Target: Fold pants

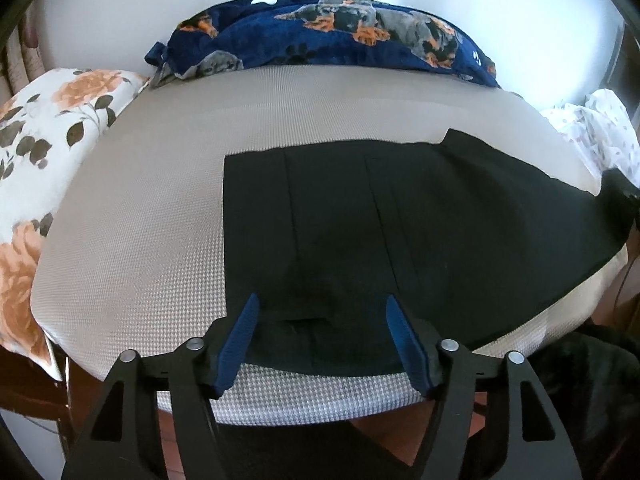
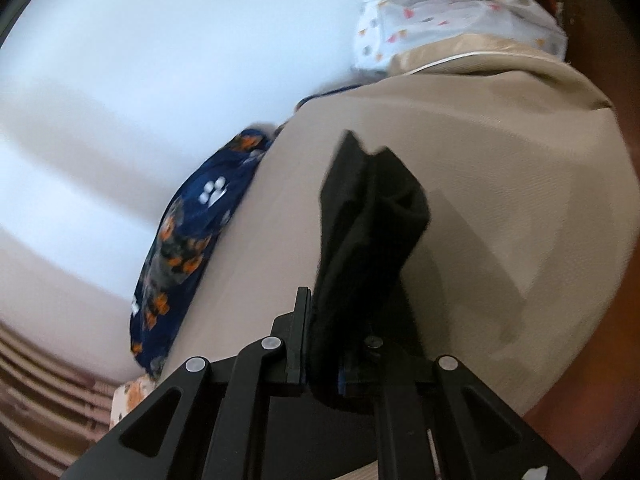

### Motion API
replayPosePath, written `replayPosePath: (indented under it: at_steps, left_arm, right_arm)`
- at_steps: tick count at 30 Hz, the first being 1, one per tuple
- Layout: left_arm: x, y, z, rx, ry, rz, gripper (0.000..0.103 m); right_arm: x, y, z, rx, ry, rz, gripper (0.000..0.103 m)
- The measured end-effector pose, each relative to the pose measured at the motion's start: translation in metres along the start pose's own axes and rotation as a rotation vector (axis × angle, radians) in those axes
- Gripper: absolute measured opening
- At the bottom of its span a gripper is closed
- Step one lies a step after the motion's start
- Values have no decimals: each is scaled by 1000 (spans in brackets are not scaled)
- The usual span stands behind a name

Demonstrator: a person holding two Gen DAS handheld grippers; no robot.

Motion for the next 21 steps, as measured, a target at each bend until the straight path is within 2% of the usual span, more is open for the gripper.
replayPosePath:
  at_steps: [6,21]
  left_arm:
    - [-6,2,6,1,-24,4,70]
    - [-9,3,9,2,-38,4,77]
  right_arm:
    - [-39,-23,20,21,-73,-42,11]
    - [-112,-45,61,58,-219,-65,11]
Point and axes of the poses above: each gripper's, at about its wrist camera, not at the fingertips, and z roughly the way its jaws point, y to its right, x to its top, the point moved 10 cm from there along z, roughly the way its jaws point, and after that the axes turned 5 degrees about z, right-handed, at the moved point
